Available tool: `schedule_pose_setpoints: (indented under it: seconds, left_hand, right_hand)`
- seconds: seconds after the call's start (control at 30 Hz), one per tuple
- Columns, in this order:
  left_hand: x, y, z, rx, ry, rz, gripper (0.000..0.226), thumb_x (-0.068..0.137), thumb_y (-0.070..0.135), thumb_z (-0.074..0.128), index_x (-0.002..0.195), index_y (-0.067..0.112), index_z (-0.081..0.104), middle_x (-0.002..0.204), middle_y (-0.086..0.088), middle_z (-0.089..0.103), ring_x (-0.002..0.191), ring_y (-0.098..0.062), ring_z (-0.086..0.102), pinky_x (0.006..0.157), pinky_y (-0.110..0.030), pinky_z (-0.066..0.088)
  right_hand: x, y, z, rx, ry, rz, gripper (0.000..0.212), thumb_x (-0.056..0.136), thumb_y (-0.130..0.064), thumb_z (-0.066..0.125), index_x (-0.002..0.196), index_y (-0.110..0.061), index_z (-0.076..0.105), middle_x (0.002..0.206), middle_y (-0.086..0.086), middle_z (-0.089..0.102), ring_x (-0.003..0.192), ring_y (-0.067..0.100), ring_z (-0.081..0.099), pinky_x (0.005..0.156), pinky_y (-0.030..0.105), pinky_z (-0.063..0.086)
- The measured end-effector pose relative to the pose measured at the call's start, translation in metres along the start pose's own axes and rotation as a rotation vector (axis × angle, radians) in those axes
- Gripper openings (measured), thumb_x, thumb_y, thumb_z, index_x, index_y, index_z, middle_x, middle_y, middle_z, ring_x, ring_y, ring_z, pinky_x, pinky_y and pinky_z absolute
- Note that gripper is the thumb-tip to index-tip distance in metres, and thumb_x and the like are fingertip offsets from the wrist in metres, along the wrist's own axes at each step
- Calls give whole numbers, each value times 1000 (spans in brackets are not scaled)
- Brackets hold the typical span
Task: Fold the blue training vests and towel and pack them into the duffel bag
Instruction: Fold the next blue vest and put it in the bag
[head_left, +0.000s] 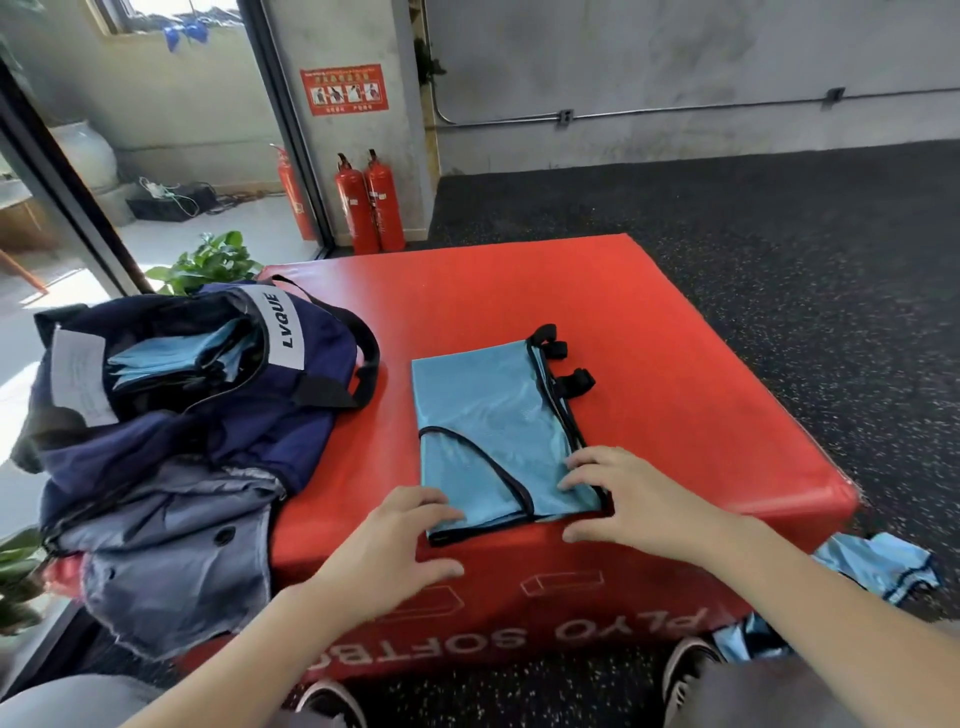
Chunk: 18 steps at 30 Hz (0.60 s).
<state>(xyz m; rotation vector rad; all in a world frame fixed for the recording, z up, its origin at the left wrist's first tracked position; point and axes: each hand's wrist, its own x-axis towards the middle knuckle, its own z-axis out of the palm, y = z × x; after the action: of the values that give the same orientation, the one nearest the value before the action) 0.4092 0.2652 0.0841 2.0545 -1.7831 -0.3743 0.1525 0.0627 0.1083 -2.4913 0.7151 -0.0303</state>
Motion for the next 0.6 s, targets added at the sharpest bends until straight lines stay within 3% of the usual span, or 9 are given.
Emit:
schedule_pose_setpoints:
  seconds: [0.13, 0.27, 0.37, 0.47, 0.53, 0.6]
  left_hand:
    - [-13, -3, 14, -34, 114, -28, 39, 86, 24, 78, 123, 33, 68, 124, 25, 50, 119, 10, 44, 105, -3, 25]
    - [-19, -5, 13, -71, 226, -22, 24, 87, 16, 77, 108, 27, 76, 111, 30, 56, 109, 11, 53, 101, -15, 43]
    - [-24, 1, 6, -136, 284, -34, 21, 86, 17, 76, 98, 33, 72, 106, 28, 62, 103, 6, 60, 91, -20, 50]
    - [-27, 12, -2, -216, 363, -65, 21, 87, 22, 73, 96, 39, 64, 110, 22, 65, 103, 2, 62, 92, -21, 48]
    - [-29, 21, -8, -271, 408, -74, 17, 90, 23, 70, 99, 36, 65, 103, 22, 67, 89, 4, 63, 83, -19, 48]
    - [-28, 32, -13, -322, 441, -63, 11, 94, 23, 67, 97, 33, 64, 91, 19, 67, 67, -5, 59, 66, -20, 45]
  right_hand:
    - [-6, -2, 15, 18, 51, -26, 51, 83, -47, 78, 130, -37, 61, 140, -26, 40, 135, -3, 32, 118, 27, 28]
    - [-13, -2, 25, -4, 113, -67, 37, 87, -27, 78, 122, -31, 68, 132, -23, 48, 129, -2, 41, 115, 25, 34]
    - [-19, -2, 24, -7, 157, -102, 26, 85, -17, 77, 108, -29, 76, 122, -25, 54, 121, -6, 44, 107, 26, 40]
    - [-23, -8, 15, 3, 257, -166, 13, 77, -26, 73, 89, -30, 72, 116, -27, 58, 123, -5, 43, 103, 29, 40]
    - [-25, -15, 7, 78, 332, -161, 9, 76, -26, 69, 81, -31, 64, 115, -25, 61, 124, -2, 48, 102, 27, 38]
    - [-28, -24, -4, 228, 340, -107, 12, 78, -20, 67, 78, -30, 61, 105, -18, 67, 101, 1, 61, 84, 23, 45]
